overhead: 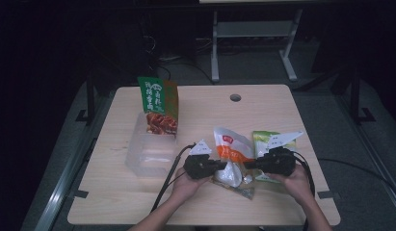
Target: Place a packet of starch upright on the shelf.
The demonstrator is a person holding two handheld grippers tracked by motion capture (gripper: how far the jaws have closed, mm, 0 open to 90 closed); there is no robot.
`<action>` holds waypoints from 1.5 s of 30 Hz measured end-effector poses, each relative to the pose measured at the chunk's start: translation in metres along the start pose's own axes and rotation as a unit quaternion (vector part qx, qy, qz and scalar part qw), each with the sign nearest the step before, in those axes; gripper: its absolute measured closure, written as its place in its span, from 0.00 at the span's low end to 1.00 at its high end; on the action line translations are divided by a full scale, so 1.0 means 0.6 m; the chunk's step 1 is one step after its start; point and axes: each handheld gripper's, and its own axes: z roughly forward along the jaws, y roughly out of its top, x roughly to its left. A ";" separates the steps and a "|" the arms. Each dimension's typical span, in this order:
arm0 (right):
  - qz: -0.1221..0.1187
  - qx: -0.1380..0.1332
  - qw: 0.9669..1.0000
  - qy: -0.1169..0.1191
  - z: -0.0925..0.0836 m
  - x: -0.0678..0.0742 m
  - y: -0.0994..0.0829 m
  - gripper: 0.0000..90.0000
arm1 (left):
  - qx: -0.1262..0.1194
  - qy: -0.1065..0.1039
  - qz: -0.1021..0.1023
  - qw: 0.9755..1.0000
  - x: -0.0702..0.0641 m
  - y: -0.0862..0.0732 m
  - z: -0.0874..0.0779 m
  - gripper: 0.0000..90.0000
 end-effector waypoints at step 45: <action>0.034 0.005 0.999 -0.037 0.000 0.021 0.090 1.00 | 0.006 0.031 0.057 0.998 -0.058 -0.044 -0.082 0.63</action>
